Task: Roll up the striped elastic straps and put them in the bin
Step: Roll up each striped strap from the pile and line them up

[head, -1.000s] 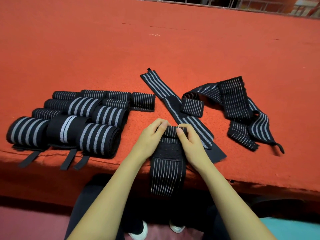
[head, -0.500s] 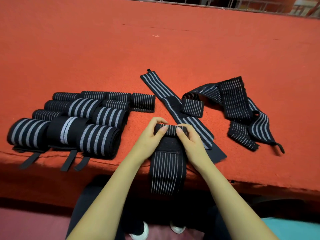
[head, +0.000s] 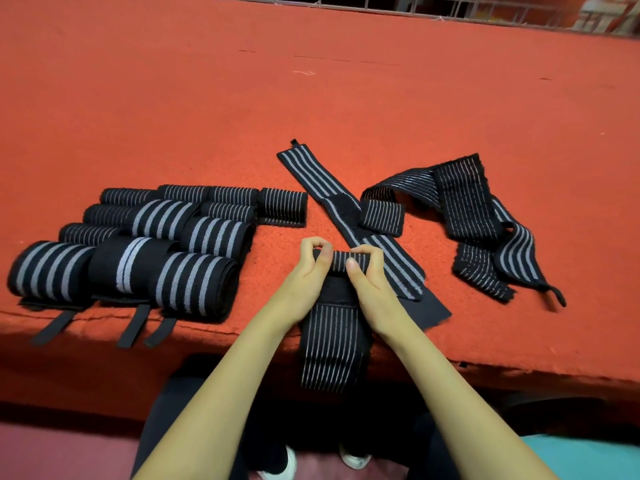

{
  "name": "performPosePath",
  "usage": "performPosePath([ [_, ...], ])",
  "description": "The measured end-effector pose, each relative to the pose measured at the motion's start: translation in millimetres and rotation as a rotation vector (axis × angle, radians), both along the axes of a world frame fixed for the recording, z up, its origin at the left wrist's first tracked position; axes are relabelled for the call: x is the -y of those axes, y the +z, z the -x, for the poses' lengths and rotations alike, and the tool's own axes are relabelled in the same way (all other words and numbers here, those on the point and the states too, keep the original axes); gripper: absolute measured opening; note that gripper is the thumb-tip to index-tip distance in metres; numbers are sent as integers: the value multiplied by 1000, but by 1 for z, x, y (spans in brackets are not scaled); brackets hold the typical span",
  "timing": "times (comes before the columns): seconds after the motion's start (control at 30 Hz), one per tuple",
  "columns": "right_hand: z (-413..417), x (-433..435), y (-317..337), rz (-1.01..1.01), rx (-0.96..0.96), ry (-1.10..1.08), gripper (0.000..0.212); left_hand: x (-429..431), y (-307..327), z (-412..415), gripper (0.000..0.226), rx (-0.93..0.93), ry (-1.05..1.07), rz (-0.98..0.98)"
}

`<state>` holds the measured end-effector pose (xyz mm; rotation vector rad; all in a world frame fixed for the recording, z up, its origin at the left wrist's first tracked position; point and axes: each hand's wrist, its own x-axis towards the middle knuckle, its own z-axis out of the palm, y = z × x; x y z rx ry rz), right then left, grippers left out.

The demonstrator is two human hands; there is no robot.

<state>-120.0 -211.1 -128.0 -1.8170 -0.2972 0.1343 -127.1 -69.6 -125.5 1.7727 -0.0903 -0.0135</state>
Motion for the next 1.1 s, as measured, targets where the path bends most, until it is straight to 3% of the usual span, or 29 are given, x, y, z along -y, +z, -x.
performPosePath([
  [0.1, -1, 2, -4, -79, 10, -10, 13, 0, 0, -1, 30, 10, 58, -49],
  [0.3, -1, 4, -2, -189, -28, -73, 15, -2, -6, -4, 11, 102, 60, -64],
  [0.43, -2, 2, 0, -304, -53, -72, 35, -7, -5, -1, 17, 208, 15, -1],
  [0.6, -2, 3, -1, -272, -27, -36, 14, -8, -5, 0, 13, 183, 3, 54],
  [0.7, -3, 6, -3, -202, 10, -8, 14, -4, -2, 2, 5, 105, 36, 33],
  [0.9, -1, 5, -3, -176, 17, 13, 14, -2, -1, 0, 22, 59, 153, -10],
  [1.1, 1, 2, 3, -186, -61, -50, 9, -6, -6, 2, 16, 102, 36, 113],
])
